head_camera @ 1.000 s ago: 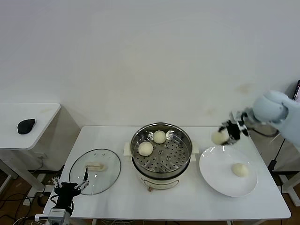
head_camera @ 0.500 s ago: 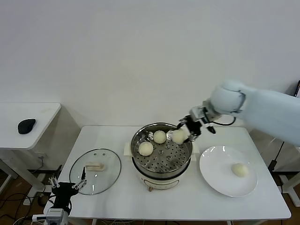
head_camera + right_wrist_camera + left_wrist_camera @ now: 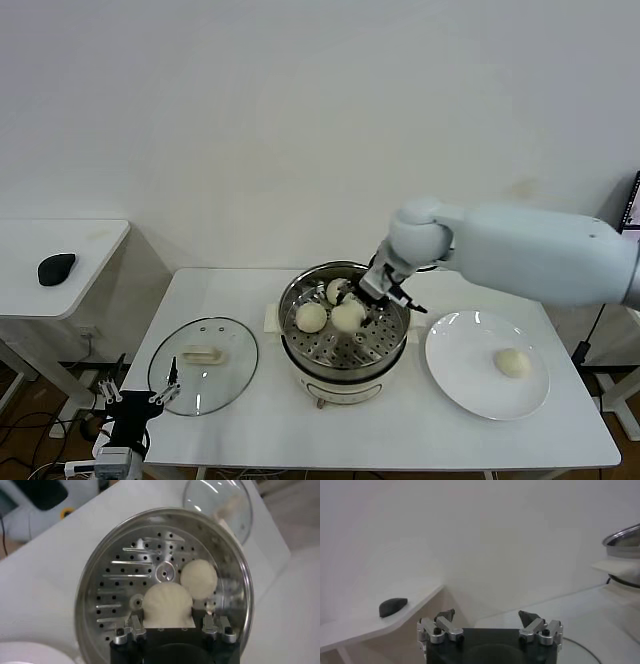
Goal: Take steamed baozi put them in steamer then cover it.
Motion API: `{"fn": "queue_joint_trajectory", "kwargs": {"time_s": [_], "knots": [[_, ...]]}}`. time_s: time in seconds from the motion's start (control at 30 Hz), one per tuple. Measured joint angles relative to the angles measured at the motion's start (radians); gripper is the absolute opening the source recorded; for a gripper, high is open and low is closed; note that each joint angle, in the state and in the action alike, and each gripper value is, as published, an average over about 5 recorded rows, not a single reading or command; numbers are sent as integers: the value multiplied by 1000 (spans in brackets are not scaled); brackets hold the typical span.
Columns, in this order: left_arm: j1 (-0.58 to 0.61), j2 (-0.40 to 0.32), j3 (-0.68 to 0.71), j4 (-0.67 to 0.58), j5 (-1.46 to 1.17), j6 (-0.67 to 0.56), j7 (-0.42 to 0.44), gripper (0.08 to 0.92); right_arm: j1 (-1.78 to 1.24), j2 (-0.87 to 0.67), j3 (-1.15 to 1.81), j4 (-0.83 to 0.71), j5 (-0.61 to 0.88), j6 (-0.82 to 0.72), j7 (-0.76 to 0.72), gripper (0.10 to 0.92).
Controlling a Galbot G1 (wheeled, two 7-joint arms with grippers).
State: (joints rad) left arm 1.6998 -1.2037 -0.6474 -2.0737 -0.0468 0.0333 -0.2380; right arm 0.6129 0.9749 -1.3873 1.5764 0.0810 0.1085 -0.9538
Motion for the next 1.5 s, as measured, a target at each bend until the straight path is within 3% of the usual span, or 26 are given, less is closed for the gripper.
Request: {"fn": "queue_joint_trajectory", "kwargs": {"time_s": [0.47,0.73,0.87,1.1,1.5], "knots": [[3,-6,-5,10,0,-6,-4,823,-14,48,-40,8,-102,122,-14,610],[2,-5,-5,5,2,-6,-5,823,-4,40,-31,11,-113,151,-11,793],[1,4,-11,3,-1,-6,-5,823,14,19,-14,17,-93,143,-26,820],[-3,20,-13,3,-7,-7,-3,823,57,-65,16,32,-39,39,-62,823],[-15,44,5,2,-7,-7,-2,823,71,-338,65,107,42,-304,-84,823]]}}
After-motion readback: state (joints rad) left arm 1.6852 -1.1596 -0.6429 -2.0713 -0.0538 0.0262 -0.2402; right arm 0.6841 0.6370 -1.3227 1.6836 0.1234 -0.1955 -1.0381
